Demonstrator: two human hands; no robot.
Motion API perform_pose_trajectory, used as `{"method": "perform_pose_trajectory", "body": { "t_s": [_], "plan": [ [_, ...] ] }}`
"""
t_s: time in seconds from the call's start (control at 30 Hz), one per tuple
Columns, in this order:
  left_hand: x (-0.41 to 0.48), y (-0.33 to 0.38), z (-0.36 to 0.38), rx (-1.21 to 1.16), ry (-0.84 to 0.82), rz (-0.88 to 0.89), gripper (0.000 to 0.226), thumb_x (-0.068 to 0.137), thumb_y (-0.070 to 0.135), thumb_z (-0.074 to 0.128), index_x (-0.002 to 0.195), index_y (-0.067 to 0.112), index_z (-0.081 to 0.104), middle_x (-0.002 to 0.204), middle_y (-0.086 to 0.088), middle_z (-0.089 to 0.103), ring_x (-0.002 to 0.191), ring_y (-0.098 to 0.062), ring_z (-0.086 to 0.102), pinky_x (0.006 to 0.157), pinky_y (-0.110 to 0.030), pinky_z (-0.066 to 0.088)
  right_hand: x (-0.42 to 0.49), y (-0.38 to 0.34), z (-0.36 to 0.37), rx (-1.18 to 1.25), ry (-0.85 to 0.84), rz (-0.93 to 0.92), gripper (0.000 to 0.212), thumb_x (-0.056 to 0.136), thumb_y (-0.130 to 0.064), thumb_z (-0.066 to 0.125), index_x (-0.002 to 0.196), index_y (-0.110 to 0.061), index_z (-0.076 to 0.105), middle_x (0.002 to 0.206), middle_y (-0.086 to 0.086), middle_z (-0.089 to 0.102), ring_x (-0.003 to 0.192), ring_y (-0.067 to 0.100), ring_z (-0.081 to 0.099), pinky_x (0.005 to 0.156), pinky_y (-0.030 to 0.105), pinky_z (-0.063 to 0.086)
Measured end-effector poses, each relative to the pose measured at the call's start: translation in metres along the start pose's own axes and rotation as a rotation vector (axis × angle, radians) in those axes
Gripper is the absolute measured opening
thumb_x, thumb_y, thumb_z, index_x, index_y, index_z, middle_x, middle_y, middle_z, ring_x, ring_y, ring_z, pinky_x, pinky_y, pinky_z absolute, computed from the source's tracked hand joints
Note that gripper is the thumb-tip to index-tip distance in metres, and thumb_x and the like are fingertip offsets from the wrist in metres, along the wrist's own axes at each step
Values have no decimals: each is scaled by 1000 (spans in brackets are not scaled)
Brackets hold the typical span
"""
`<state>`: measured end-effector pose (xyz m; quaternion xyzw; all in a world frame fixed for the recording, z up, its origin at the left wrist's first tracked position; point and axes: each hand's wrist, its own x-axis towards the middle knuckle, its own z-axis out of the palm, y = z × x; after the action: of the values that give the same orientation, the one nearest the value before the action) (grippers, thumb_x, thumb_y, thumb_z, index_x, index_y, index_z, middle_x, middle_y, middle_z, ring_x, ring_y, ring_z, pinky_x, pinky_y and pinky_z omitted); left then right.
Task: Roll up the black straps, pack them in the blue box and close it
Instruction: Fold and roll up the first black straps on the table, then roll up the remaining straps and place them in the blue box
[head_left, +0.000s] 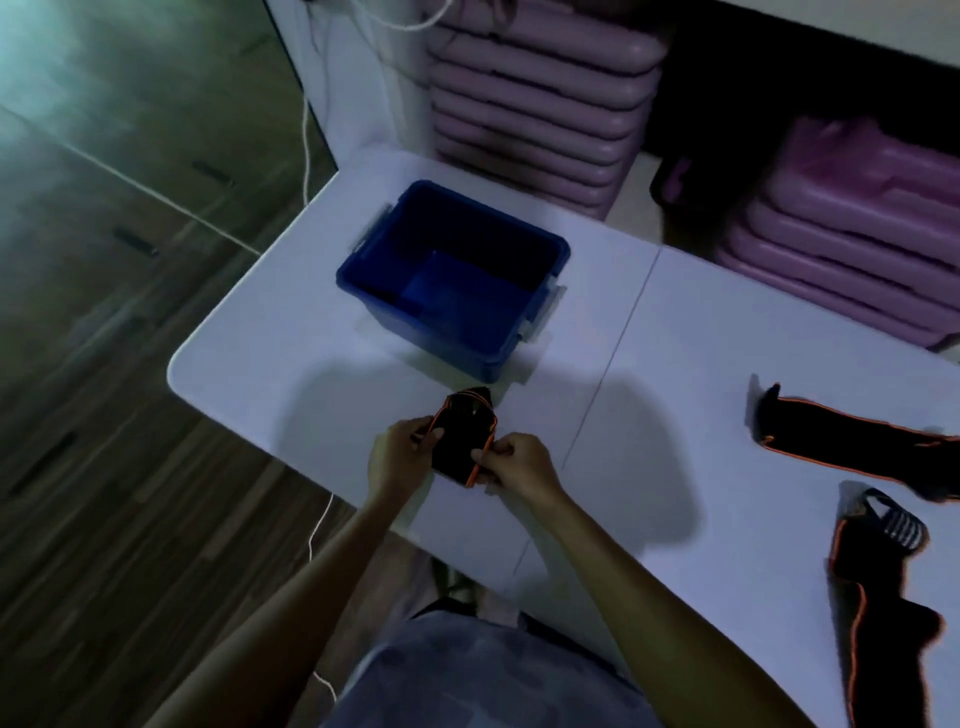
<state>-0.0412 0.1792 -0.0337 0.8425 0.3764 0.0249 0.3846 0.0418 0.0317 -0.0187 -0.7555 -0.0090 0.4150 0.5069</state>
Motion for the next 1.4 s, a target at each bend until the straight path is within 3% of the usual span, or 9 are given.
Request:
{"method": "perform_pose_trajectory", "body": {
  "t_s": [0.13,0.33,0.47,0.6,0.7,0.93,1.07,1.27,1.4],
  "plan": [
    [42,-47,-39,-8,74,-128,33,71,55,56,84,30,73,83,7,74,76,-15,67,73,-38,55,25,-36,55,-46,-33,-2,14,84,-6,70,79,6,63,55,15,55,33,5,51,41,17,44],
    [126,-86,-83,121,53,-140,27,70,66,51,63,41,61,69,12,61,73,-19,62,79,-45,51,65,-90,112,34,-68,69,13,87,0,64,98,4,57,74,16,57,32,0,53,35,14,42],
    [137,-62,-107,274,35,-96,21,85,45,59,84,27,69,85,4,67,85,-20,58,87,-41,44,80,-100,131,36,-24,118,28,85,-6,68,106,11,60,95,22,67,51,13,62,37,14,44],
    [126,-57,-108,287,58,-61,26,90,40,53,99,21,68,100,-3,70,93,-24,61,83,-38,39,75,-95,126,84,-72,99,27,87,-8,67,103,14,61,82,21,64,36,2,57,39,12,44],
    [107,-56,-100,250,206,-22,30,91,41,50,110,21,62,111,-5,63,100,-25,58,88,-40,38,70,-88,116,34,-155,41,20,87,-17,67,96,0,62,74,12,63,54,9,60,53,17,49],
    [55,-32,-73,81,444,120,16,86,23,63,100,15,65,101,-6,62,97,-24,55,85,-31,31,42,-65,73,88,-153,13,36,88,-31,64,113,-6,59,96,15,71,78,18,64,78,37,56],
    [14,8,-22,-22,264,334,7,84,15,61,88,15,67,89,-1,65,84,-19,58,75,-28,44,6,-33,26,267,-12,28,25,89,-28,60,100,-5,63,83,14,68,72,22,64,70,38,53],
    [-23,109,77,-165,-118,475,23,87,11,58,69,25,53,70,14,54,67,-10,52,64,-20,38,-52,33,-83,578,417,80,14,92,-15,56,94,-4,63,76,13,64,66,25,61,59,30,48],
    [-37,178,138,-174,-355,642,18,89,16,55,76,28,57,74,13,58,70,-4,54,68,-22,46,-89,71,-158,609,686,-2,17,96,-20,53,91,-7,63,78,12,67,65,23,62,62,33,51]
  ]
}}
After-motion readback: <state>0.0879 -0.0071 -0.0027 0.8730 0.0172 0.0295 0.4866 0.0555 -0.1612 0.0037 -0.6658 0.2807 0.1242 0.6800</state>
